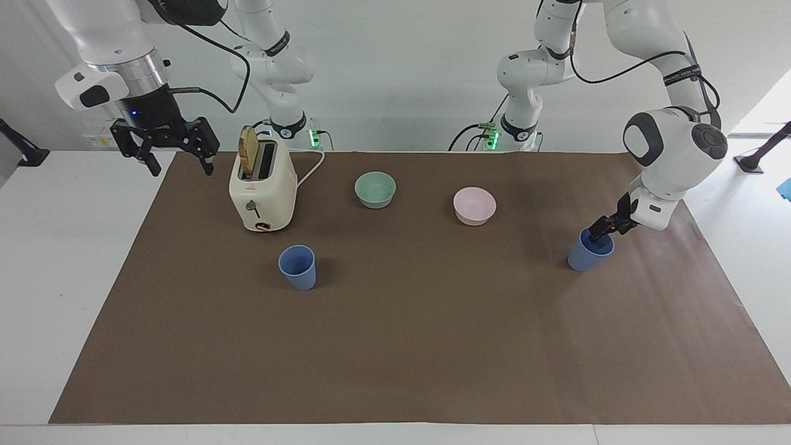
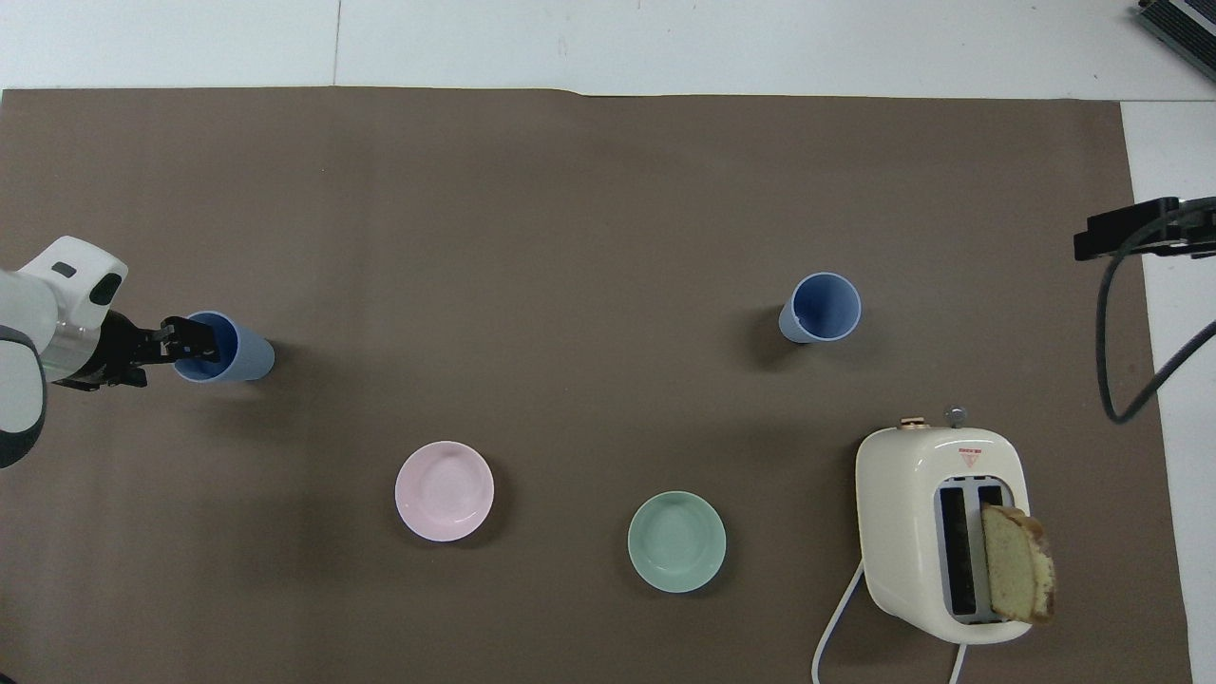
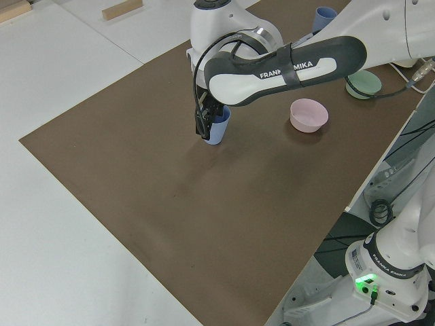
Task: Stack blue cups with both arms
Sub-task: 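Reach the left gripper to the blue cup nearest it and grasp it, then carry the blue cup with the left gripper toward the table center and set it down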
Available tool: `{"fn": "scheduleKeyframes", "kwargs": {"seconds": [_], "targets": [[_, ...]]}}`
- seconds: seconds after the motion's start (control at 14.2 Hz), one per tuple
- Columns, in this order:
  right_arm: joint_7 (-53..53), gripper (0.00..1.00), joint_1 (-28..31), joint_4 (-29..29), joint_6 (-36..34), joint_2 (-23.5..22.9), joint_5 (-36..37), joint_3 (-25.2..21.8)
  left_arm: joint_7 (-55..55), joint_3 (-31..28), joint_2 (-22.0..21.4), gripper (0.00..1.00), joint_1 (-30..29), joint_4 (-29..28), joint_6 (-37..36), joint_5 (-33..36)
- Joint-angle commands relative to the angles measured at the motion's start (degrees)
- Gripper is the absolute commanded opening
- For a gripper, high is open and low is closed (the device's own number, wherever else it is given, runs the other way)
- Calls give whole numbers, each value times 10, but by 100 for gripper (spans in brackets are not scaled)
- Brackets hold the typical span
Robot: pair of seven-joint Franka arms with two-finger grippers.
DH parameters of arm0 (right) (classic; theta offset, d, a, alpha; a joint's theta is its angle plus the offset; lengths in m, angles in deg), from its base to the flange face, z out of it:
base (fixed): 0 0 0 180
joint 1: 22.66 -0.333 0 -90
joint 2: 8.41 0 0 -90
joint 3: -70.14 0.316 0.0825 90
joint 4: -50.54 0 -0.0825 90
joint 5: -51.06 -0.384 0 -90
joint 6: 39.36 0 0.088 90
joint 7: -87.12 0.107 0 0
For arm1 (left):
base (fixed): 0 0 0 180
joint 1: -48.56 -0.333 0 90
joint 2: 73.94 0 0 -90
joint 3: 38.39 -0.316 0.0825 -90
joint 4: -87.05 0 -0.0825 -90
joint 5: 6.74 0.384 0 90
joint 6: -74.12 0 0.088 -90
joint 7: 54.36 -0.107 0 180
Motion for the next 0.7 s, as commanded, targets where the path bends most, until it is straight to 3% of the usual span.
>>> {"fn": "scheduleKeyframes", "kwargs": {"seconds": [0.0,0.35,0.63], "targets": [[-4,100,6,-14,-3,13,-11,3,-9,-3,-7,0,4,-16,18,-7],[-4,100,6,-14,-2,13,-11,3,-19,-1,-4,0,5,4,4,-7],[-4,100,6,-14,-3,13,-11,3,-17,3,-12,0,5,98,-111,-14]]}}
